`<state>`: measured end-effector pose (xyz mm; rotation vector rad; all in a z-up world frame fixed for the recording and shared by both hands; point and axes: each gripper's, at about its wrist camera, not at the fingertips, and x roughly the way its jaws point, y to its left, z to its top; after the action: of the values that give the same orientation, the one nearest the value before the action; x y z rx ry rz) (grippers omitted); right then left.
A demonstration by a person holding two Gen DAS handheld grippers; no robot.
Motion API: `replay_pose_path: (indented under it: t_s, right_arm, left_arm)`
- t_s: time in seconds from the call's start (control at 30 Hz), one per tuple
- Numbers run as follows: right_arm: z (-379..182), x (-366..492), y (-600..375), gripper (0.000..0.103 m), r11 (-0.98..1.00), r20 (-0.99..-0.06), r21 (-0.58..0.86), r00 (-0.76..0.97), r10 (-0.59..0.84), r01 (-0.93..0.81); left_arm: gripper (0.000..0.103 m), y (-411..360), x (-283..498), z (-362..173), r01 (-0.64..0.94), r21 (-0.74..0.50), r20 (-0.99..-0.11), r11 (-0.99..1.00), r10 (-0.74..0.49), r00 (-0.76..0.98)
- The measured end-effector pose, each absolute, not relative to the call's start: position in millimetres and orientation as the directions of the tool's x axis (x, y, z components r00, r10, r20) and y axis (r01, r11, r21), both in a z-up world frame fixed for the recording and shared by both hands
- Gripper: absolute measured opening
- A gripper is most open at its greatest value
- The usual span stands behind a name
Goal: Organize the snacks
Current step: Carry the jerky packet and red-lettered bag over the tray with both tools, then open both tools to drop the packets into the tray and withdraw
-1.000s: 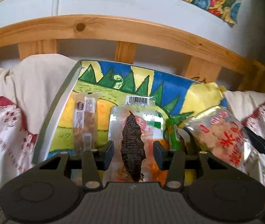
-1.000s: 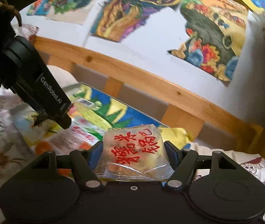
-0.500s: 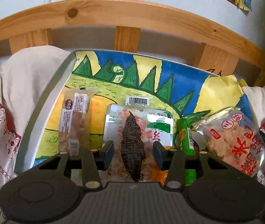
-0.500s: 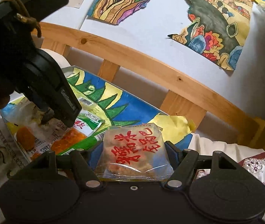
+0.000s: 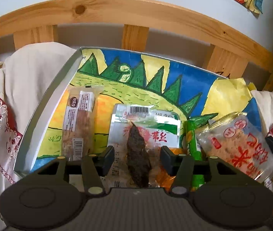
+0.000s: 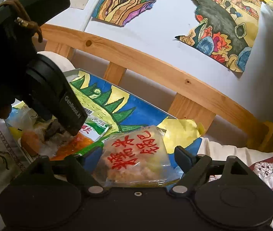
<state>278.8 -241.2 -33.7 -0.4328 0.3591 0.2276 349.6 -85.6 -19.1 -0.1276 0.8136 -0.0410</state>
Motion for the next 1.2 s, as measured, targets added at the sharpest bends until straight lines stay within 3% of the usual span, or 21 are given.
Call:
replay_pose_path:
  t_s: [0.43,1.2]
  right_arm:
    - [-32.3,276.4,-240.4,0.09,0.89,-0.379,-0.352,0.913,0.149,-0.291]
    - [-13.7,261.2,-242.4,0.094,0.919,-0.36,-0.265,0.914,0.187,-0.292]
  left_arm:
    - [0.075,-77.2,343.3,-12.6,-0.042,-0.152,-0.704,0.988,-0.078,0.706]
    - [0.088,-50.7,315.6,5.7,-0.103,-0.174,-0.668,0.979,-0.041,0.743]
